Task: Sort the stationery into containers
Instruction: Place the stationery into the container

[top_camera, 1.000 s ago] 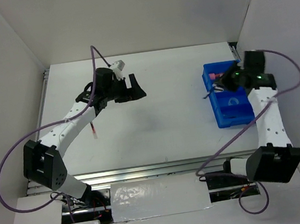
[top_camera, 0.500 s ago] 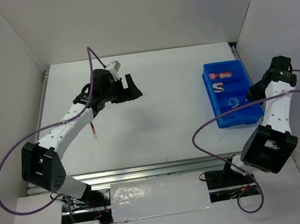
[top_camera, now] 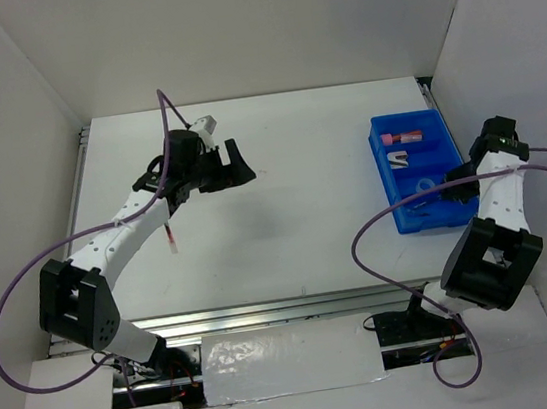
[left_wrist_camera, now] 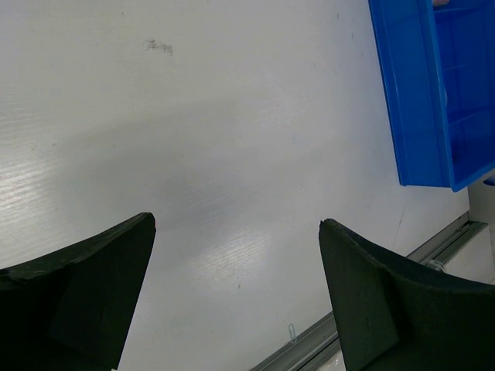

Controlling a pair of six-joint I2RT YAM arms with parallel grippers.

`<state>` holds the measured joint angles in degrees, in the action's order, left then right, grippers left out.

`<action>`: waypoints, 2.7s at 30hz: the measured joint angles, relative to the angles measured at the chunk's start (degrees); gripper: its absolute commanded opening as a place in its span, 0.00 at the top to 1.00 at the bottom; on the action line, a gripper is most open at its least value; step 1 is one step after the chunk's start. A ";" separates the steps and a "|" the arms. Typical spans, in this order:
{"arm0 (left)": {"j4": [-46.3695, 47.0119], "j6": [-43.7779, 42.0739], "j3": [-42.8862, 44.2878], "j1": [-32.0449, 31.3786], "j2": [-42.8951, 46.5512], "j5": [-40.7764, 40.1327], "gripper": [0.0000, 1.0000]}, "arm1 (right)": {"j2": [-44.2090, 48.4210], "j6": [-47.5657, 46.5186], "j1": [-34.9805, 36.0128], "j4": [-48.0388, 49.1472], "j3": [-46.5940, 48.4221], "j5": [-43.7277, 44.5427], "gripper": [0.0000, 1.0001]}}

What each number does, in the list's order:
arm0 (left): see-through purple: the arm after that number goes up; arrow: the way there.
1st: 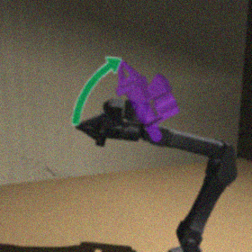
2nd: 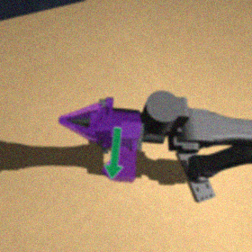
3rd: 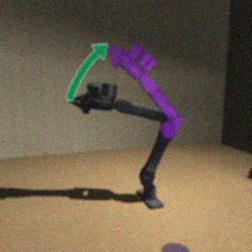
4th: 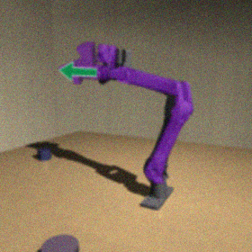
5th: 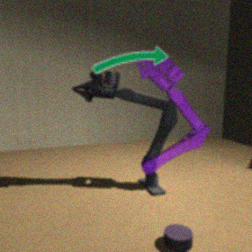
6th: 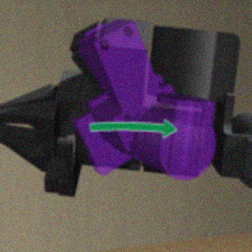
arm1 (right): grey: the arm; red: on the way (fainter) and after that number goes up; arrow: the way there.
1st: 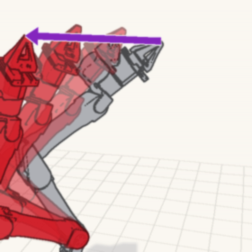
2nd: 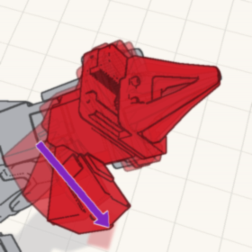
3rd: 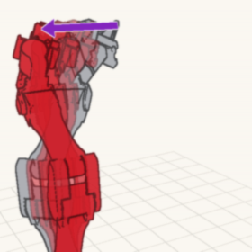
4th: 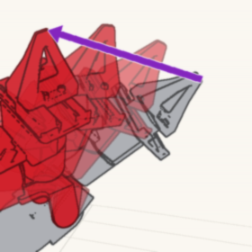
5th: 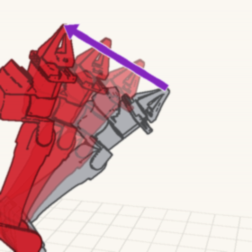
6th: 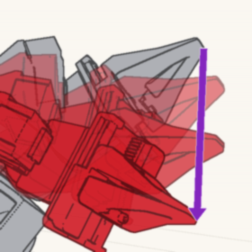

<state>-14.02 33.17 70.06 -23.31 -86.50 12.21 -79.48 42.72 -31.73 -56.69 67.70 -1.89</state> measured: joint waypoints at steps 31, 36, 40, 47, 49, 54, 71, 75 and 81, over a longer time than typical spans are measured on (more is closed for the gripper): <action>0.15 0.00 0.00 0.57 -0.74 0.07 0.01 | -0.61 9.53 -3.48 5.20 -6.40 -3.58 0.91; 0.04 -0.02 0.00 0.70 -0.74 0.02 0.01 | -1.42 9.77 -3.58 6.19 -6.40 -3.23 0.84; 0.02 -0.02 0.00 0.81 -0.74 0.02 0.01 | -1.73 10.25 -3.67 6.86 -6.40 -3.19 0.79; 0.02 -0.02 0.00 1.38 -0.74 0.02 0.01 | -2.86 11.23 -3.82 8.26 -6.40 -3.17 0.70; 0.00 -0.02 0.00 1.51 -0.74 0.02 0.01 | -3.34 11.47 -3.82 8.50 -6.40 -3.21 0.68; -0.20 -0.02 -0.11 2.08 -0.74 0.02 0.01 | -3.98 11.61 -3.80 8.87 -6.40 -3.48 0.68; -14.64 -6.93 -12.02 23.67 2.49 -14.62 0.13 | 6.84 0.31 9.57 10.34 -6.38 -11.17 0.71; -14.73 -9.05 -13.27 27.21 -0.13 -14.88 0.17 | 8.74 -4.81 14.34 12.04 -6.38 -14.01 0.75; -12.55 -11.63 -13.27 26.58 -6.67 -13.86 0.20 | 11.04 -14.12 23.23 13.88 -6.38 -16.70 0.74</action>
<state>-26.57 21.54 56.80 3.27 -93.17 -1.65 -68.45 28.60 -8.49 -42.81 61.32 -18.59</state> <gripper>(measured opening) 0.812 0.252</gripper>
